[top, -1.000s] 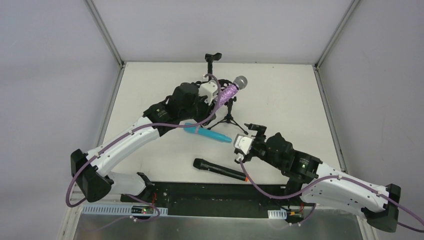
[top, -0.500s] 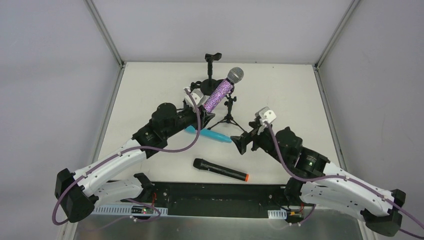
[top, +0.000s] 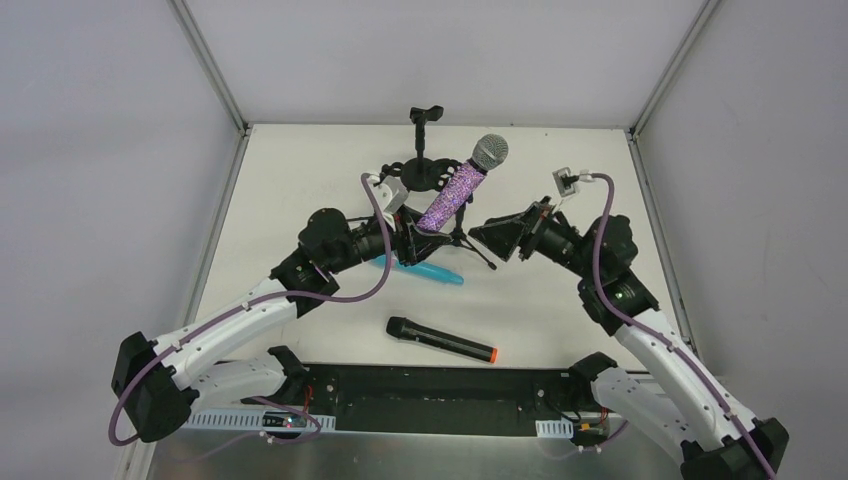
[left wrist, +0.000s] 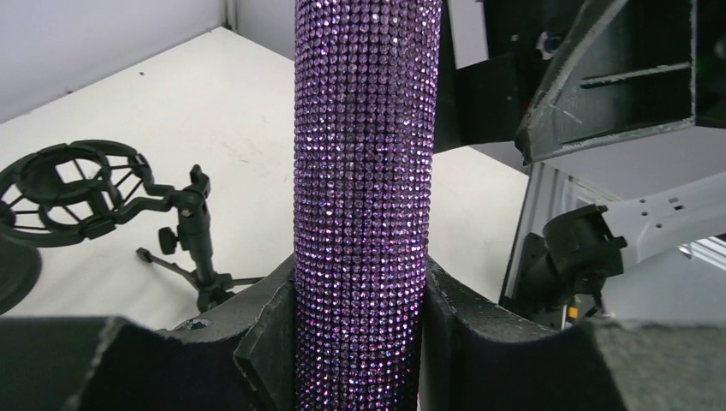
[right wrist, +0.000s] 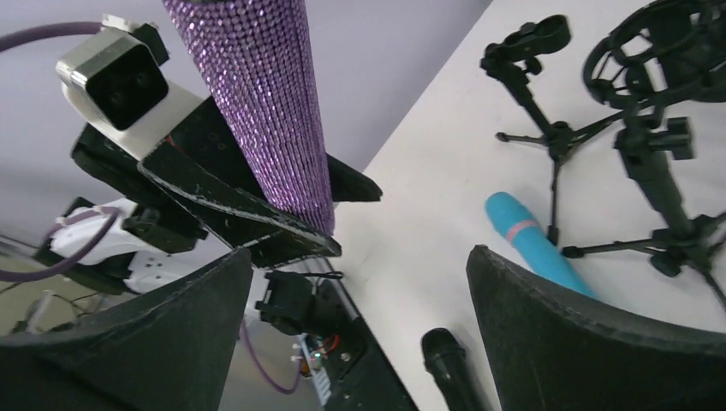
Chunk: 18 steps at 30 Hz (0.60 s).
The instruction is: Attach the microphones to the stand
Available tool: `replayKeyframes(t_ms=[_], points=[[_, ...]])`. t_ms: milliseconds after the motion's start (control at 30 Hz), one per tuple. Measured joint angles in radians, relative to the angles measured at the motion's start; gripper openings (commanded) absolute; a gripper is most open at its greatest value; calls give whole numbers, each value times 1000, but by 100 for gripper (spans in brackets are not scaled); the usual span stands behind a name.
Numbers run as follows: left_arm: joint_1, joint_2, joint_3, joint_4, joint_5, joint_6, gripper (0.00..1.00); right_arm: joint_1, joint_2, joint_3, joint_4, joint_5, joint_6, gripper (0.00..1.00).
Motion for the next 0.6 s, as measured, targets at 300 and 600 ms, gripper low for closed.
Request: replayKeyframes(t_ms=[300,600], points=[[0,40,0,50,77,-94,0,-25,44,-14,262,-93,141,99],[0,52,0,79,117,-144,0,-26,72,-47,443,-7,193,88]])
